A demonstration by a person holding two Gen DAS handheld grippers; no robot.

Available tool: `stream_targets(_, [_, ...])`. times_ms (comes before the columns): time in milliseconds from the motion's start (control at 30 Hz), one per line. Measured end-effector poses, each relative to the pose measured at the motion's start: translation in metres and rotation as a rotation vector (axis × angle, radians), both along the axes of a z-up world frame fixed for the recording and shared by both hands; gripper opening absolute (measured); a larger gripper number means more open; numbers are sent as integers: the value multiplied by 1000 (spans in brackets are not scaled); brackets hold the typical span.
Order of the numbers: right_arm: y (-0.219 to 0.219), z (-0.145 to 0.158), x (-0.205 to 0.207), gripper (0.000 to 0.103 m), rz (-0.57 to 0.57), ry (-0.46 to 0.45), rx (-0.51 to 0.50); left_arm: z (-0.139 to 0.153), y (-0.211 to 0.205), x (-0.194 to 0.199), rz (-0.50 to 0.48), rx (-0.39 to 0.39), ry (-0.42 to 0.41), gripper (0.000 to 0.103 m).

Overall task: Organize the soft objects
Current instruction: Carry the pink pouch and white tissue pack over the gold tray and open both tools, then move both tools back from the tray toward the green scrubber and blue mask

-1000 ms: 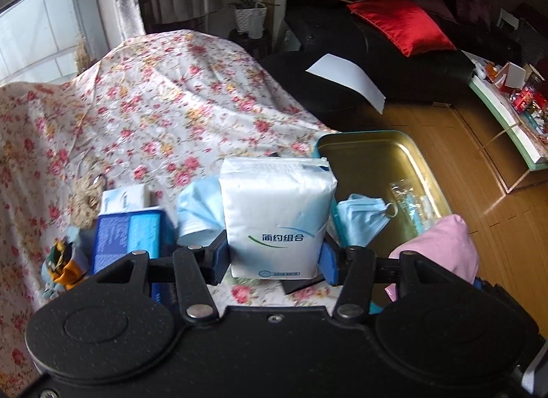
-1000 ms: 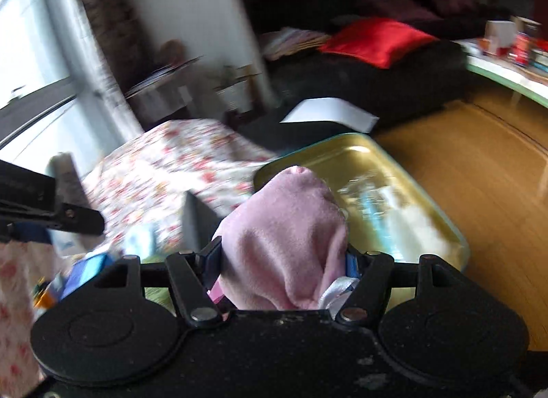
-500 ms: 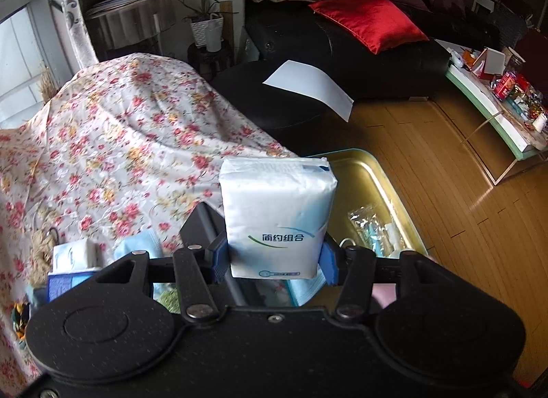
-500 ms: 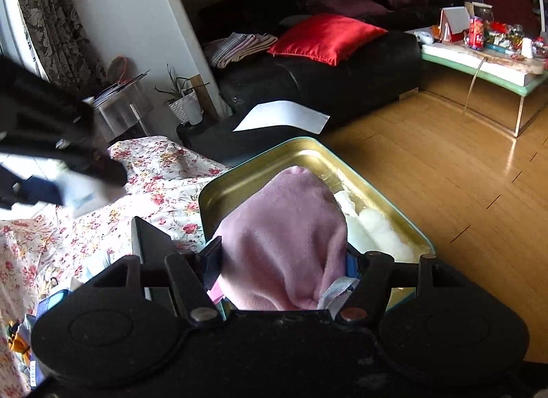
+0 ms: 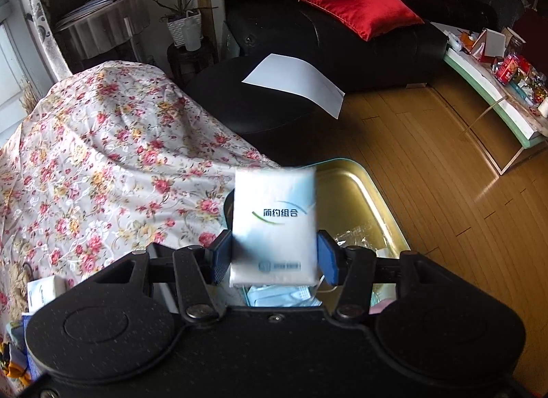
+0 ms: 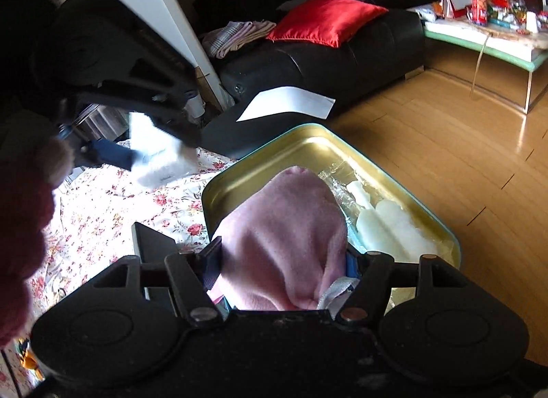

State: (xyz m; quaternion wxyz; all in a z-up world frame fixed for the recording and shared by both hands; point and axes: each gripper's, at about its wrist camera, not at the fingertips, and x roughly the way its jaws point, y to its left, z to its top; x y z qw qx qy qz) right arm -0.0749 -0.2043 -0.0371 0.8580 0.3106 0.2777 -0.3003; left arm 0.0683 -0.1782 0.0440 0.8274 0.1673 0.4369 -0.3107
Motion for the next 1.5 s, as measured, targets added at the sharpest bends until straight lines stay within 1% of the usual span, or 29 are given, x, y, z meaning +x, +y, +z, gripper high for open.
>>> stream_targets(167, [-4,-5,4,66,-13,12,27,-7,-17,6,-3,19,1,51])
stream_targets(333, [-2,-7,10,67,-10,50,10,-18,-26,10,2,50,7,51])
stream_targets(367, [-1,-7,10,69,-4,54,6,-19,-27,10,2,53,8,51])
stream_targets(433, [2,-5,11,74,-13,67,-22,-22,-28,11,2,58,15,57])
stream_targets(500, [7,-3,13,75,-25,83,-77,-22,-27,12,9,55,17,58])
stream_targets(567, [10,-1,12,75,-18,77,-98,-21,-25,14,17,51,10,59])
stream_targets(700, [12,1,11,75,0,58,-98,-18,-21,17,32,49,3,60])
stream_targets(900, [9,1,12,75,9,60,-100,-17,-14,16,36,54,-3,63])
stream_targets(1000, [9,-1,14,75,14,66,-105,-14,-7,15,35,54,-7,63])
stream_targets(1067, [11,0,15,76,19,70,-107,-12,-1,14,37,53,-9,65])
stream_targets(1100, [11,0,15,75,20,70,-109,-10,3,14,40,50,-10,68])
stream_targets(1200, [12,0,15,76,24,73,-116,-5,15,14,53,45,-15,68])
stream_targets(1500, [17,-1,16,76,44,104,-146,9,69,17,113,36,-28,73])
